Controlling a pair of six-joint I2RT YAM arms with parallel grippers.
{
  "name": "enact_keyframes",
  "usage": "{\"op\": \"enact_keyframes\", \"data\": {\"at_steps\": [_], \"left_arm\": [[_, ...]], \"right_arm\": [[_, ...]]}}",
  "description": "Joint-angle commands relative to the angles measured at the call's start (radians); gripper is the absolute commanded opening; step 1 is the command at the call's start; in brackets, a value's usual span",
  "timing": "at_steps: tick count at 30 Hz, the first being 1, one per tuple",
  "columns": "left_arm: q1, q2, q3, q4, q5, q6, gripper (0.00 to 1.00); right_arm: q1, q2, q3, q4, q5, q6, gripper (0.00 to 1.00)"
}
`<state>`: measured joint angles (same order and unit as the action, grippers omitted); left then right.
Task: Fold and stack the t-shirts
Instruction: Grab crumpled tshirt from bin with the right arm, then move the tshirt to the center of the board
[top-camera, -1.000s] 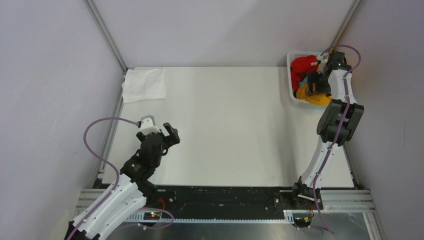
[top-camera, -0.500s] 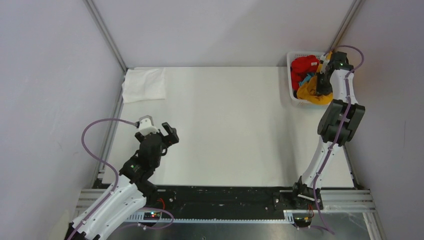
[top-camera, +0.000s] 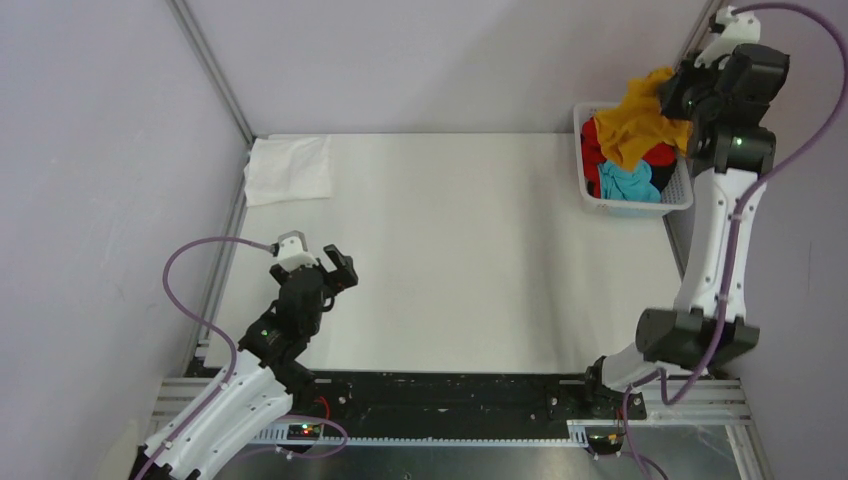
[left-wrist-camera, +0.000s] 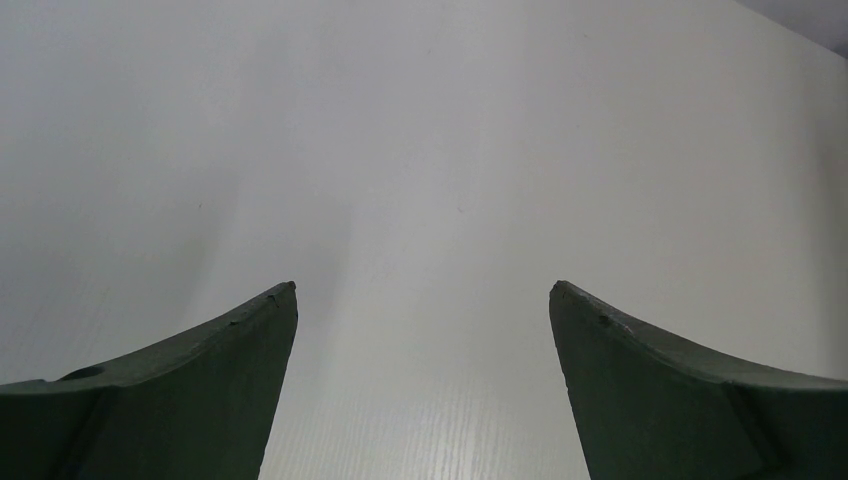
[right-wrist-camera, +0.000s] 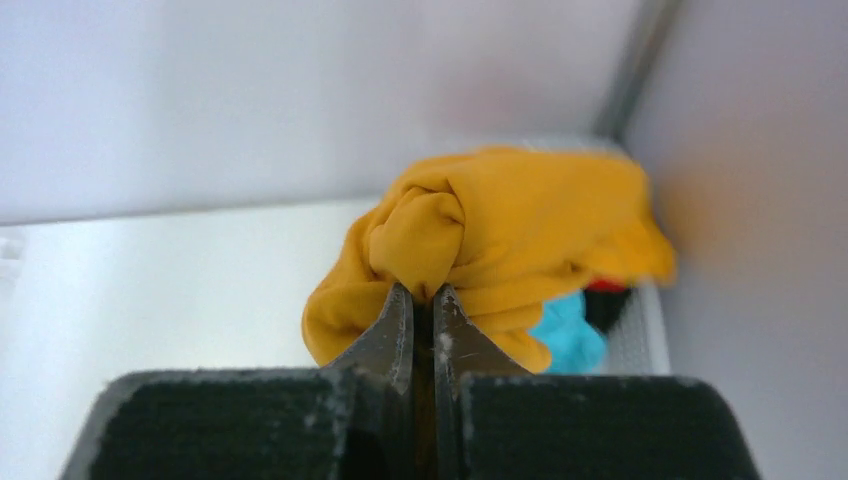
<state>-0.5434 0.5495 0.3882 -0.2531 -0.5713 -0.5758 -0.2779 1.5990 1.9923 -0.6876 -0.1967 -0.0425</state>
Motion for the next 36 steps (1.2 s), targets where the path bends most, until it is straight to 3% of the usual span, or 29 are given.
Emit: {"op": "enact_keyframes", "data": {"at_steps": [1,4,9,14,17,22,27,29,30,31,33,36], "left_arm": [[-0.004,-0.009,0.031,0.014,-0.002,-0.004,1.00],[-0.004,-0.032,0.029,0.015,0.022,-0.008,1.00],[-0.004,-0.078,0.035,0.014,0.087,-0.015,1.00],[-0.004,-0.146,0.038,-0.003,0.141,-0.033,1.00],[-0.004,-0.175,0.045,-0.046,0.150,-0.052,1.00],[-0.004,-0.213,0.024,-0.094,0.150,-0.092,1.00],[-0.004,-0.165,0.018,-0.121,0.166,-0.114,1.00],[-0.004,-0.125,0.023,-0.121,0.181,-0.126,1.00],[-0.004,-0.110,0.025,-0.122,0.188,-0.131,1.00],[-0.003,-0.075,0.031,-0.122,0.204,-0.133,1.00],[-0.004,-0.021,0.039,-0.123,0.247,-0.134,1.00],[-0.009,0.049,0.038,-0.119,0.353,-0.140,1.00]], "right_arm": [[0.135,-0.168,0.038,0.162,-0.095,0.078,0.00],[0.280,-0.254,0.032,0.192,-0.099,0.116,0.00],[0.497,-0.316,-0.008,0.174,-0.268,0.162,0.00],[0.735,-0.385,-0.227,0.245,-0.318,0.163,0.00],[0.845,-0.419,-0.357,0.263,-0.247,0.173,0.00],[0.863,-0.489,-0.643,0.336,0.007,0.255,0.00],[0.670,-0.420,-0.917,0.324,0.154,0.391,0.05],[0.580,-0.347,-0.973,0.332,0.175,0.425,0.17],[0.556,-0.320,-0.991,0.335,0.206,0.429,0.38],[0.523,-0.272,-0.994,0.331,0.229,0.431,0.51],[0.498,-0.232,-0.988,0.315,0.349,0.447,0.92],[0.517,-0.271,-0.985,0.288,0.491,0.479,0.99]]}}
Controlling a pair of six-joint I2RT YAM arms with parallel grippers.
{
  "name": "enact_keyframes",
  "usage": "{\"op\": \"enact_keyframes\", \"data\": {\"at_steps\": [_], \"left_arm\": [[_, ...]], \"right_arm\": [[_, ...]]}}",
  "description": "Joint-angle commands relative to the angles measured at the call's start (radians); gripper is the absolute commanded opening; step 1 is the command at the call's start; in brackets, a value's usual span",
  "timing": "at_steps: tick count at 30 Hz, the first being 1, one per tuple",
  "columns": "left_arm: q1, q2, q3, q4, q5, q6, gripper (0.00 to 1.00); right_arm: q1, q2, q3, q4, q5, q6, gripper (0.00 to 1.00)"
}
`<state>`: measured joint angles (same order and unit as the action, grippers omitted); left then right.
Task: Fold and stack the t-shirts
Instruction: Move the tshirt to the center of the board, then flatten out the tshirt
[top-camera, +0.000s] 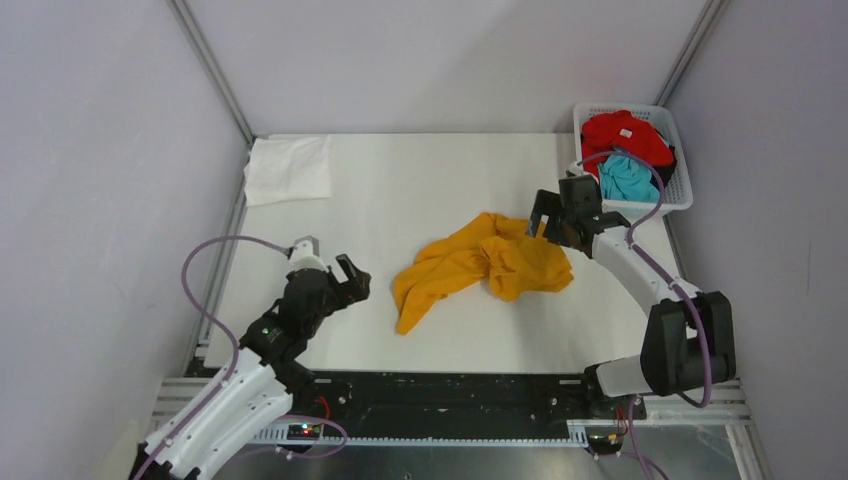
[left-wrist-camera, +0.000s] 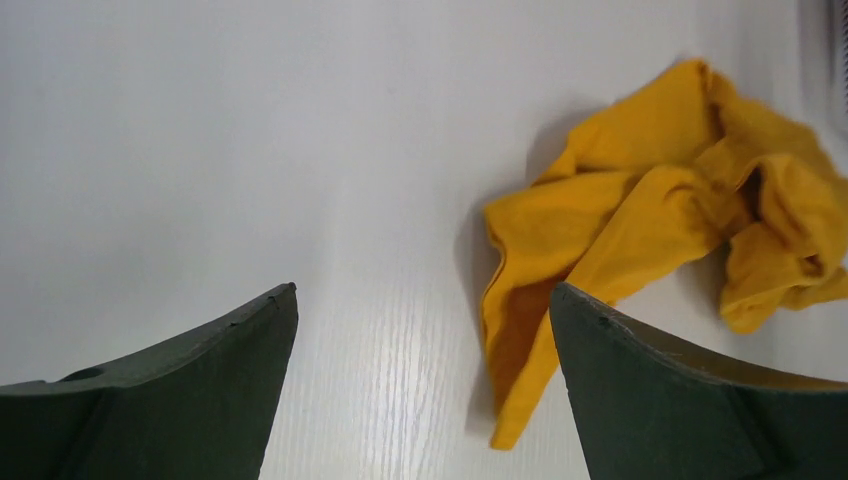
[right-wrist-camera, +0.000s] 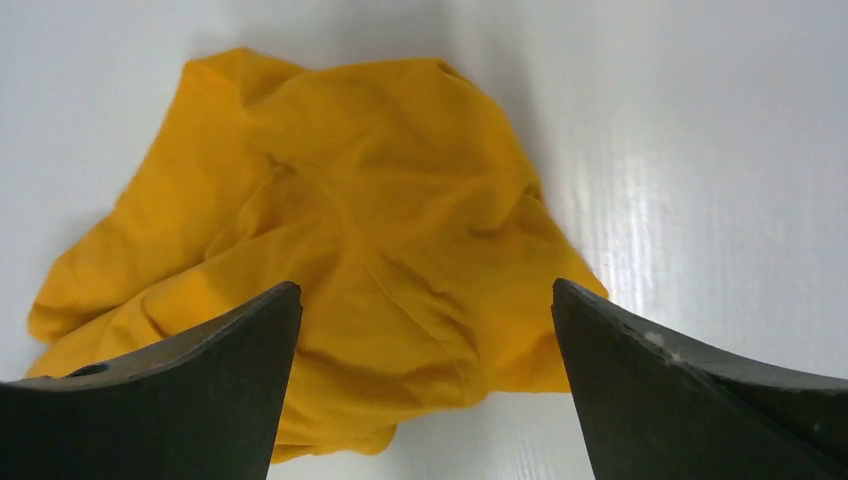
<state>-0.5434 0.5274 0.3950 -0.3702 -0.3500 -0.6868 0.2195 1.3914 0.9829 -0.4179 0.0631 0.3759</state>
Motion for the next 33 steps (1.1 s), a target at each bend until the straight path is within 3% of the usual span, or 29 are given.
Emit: {"op": "enact_keyframes", "data": {"at_steps": [1,7,11,17,25,28,33], "left_arm": [[-0.022,0.104,0.027,0.000,0.147,-0.027,1.00],[-0.175,0.227,0.004,0.072,0.205,-0.015,1.00],[-0.250,0.342,-0.020,0.200,0.309,-0.020,0.95],[-0.343,0.567,0.011,0.339,0.310,-0.039,0.82],[-0.361,0.798,0.108,0.330,0.187,-0.046,0.45],[-0.360,0.798,0.118,0.313,0.145,-0.053,0.05],[-0.360,0.715,0.102,0.279,0.125,-0.045,0.00]], "right_arm": [[0.028,-0.079,0.026,-0.001,0.277,0.062,0.99],[0.212,-0.216,-0.025,-0.117,0.405,0.075,0.99],[0.364,-0.278,-0.140,-0.083,0.348,0.119,0.99],[0.468,-0.311,-0.260,0.025,0.268,0.186,0.99],[0.571,-0.224,-0.331,0.205,0.270,0.217,0.99],[0.584,-0.160,-0.332,0.260,0.299,0.233,0.96],[0.589,-0.066,-0.331,0.367,0.378,0.302,0.85]]}}
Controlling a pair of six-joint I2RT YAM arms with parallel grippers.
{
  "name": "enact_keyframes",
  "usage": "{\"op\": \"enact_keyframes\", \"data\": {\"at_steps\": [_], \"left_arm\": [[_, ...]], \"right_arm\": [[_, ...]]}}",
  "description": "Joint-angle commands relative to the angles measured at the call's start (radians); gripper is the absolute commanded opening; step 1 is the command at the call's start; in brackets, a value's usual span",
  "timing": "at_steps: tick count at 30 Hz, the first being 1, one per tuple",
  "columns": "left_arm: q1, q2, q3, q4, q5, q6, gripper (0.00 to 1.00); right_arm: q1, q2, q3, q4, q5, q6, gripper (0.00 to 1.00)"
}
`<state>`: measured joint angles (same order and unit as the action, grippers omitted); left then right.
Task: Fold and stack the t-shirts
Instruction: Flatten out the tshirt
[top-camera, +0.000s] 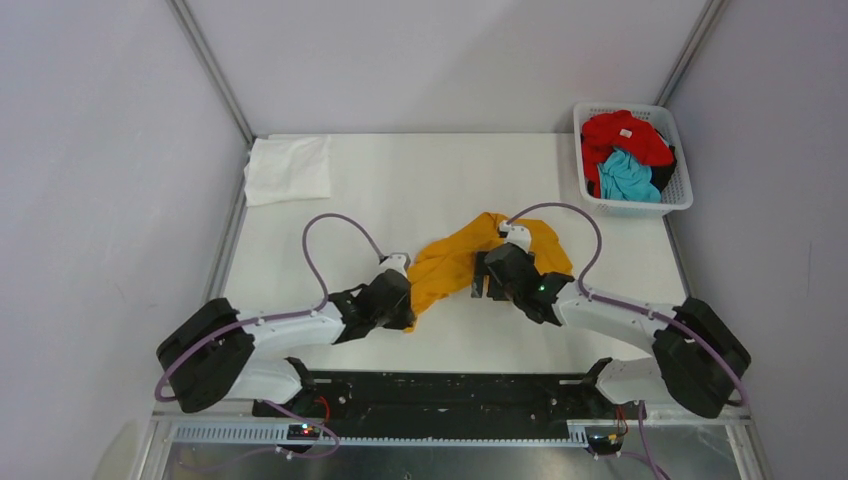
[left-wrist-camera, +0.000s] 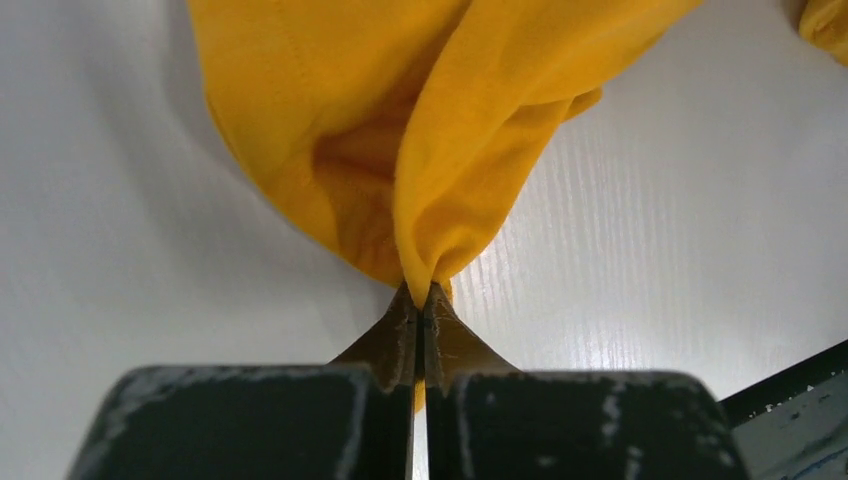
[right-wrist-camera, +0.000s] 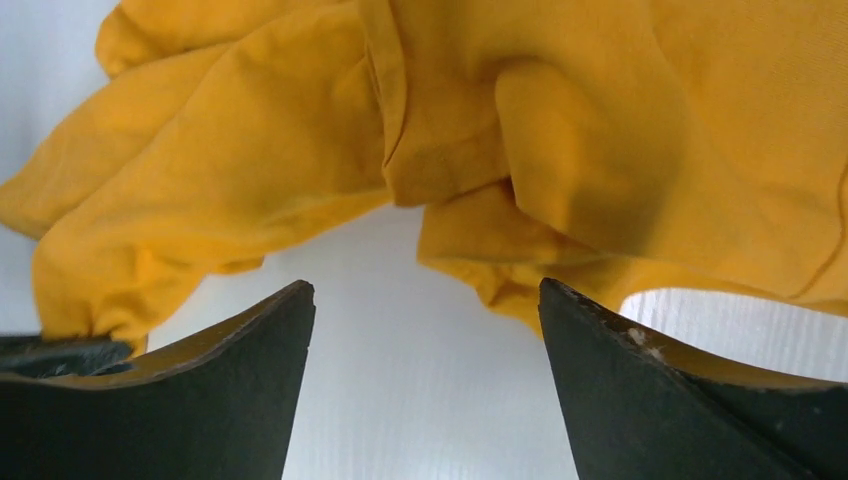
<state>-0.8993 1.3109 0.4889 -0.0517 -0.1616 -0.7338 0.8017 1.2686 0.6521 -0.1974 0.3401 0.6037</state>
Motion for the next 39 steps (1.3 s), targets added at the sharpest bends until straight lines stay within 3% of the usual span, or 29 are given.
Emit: {"op": "enact_keyframes", "data": {"at_steps": [1,3,10,13,14,15,21,26,31,35,39], "left_arm": [[-0.005,-0.081,0.008,-0.047,-0.067,0.004,0.00],[-0.005,-0.112,0.005,-0.051,-0.057,0.008,0.00],[-0.005,-0.222,-0.001,-0.059,-0.081,0.024,0.00],[-0.005,-0.286,0.004,-0.074,-0.133,0.040,0.00],[-0.004,-0.297,0.009,-0.075,-0.142,0.048,0.00],[-0.004,-0.318,0.012,-0.075,-0.147,0.053,0.00],[-0.005,-0.424,0.058,-0.163,-0.277,0.071,0.00],[-0.003,-0.537,0.191,-0.232,-0.408,0.130,0.00],[-0.002,-0.642,0.352,-0.251,-0.518,0.240,0.00],[-0.001,-0.716,0.473,-0.270,-0.538,0.328,0.00],[-0.001,-0.819,0.546,-0.292,-0.634,0.395,0.00]], "right_arm": [[0.007,0.081,-0.001,0.157,0.118,0.093,0.81],[0.003,0.111,0.000,0.180,0.176,0.120,0.75],[-0.041,0.147,-0.001,0.206,0.320,0.201,0.20],[-0.085,0.152,-0.001,0.152,0.340,0.237,0.12],[-0.092,0.144,-0.003,0.141,0.350,0.236,0.03],[-0.095,0.136,-0.005,0.143,0.353,0.230,0.00],[-0.098,-0.062,-0.022,0.130,0.365,0.069,0.00],[-0.109,-0.452,0.001,0.142,0.374,-0.174,0.00],[-0.165,-0.696,0.118,0.148,0.190,-0.348,0.00],[-0.169,-0.759,0.283,0.137,0.106,-0.405,0.00],[-0.170,-0.798,0.415,0.105,0.142,-0.451,0.00]]}}
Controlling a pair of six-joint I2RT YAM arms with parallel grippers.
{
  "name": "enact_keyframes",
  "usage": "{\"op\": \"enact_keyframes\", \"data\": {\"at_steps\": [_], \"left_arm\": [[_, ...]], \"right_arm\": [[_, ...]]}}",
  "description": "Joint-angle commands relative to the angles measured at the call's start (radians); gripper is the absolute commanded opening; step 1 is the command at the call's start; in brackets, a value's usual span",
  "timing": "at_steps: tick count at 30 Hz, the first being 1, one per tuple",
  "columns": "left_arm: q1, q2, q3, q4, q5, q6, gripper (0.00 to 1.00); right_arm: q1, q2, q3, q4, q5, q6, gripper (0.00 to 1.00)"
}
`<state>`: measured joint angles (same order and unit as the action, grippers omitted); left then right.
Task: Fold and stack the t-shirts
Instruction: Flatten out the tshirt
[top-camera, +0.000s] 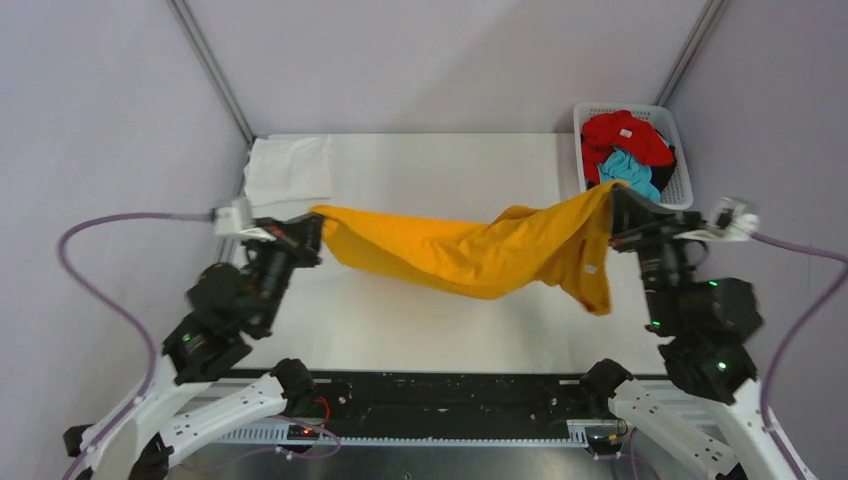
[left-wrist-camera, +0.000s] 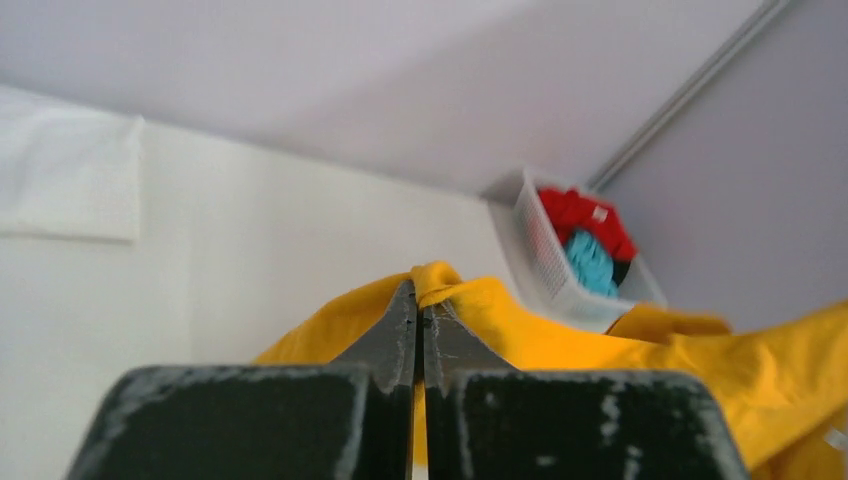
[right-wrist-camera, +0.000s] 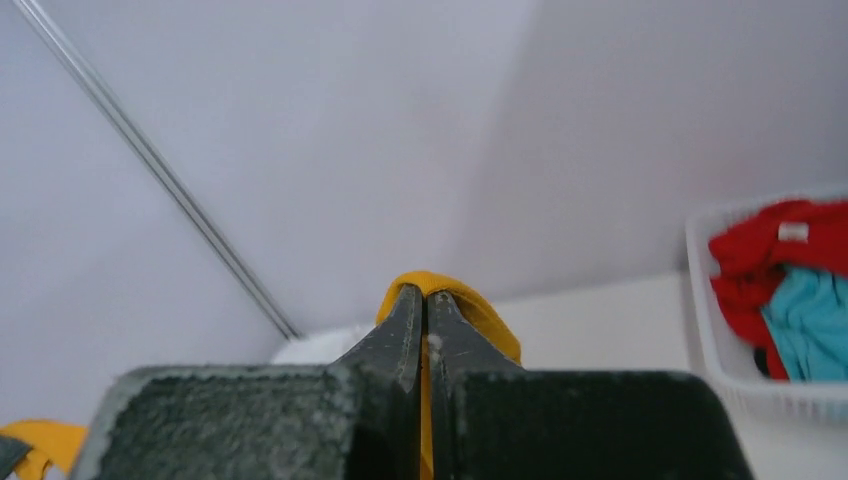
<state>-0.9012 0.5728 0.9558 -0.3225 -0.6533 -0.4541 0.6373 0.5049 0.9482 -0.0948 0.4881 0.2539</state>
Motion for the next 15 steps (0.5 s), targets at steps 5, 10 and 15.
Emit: {"op": "enact_keyframes", "data": {"at_steps": [5,10,15], "left_arm": [[0.001,-0.223,0.117,-0.041,-0.226,0.133,0.00],[0.000,-0.287,0.183,-0.051,-0.077,0.177,0.00],[0.000,-0.296,0.289,-0.086,0.070,0.199,0.00]], "right_arm": [[-0.004,-0.084,0.204,-0.011,0.027,-0.152,0.00],[-0.005,-0.140,0.271,-0.065,-0.131,-0.104,0.00],[-0.019,-0.176,0.339,-0.124,-0.213,-0.077,0.00]]}}
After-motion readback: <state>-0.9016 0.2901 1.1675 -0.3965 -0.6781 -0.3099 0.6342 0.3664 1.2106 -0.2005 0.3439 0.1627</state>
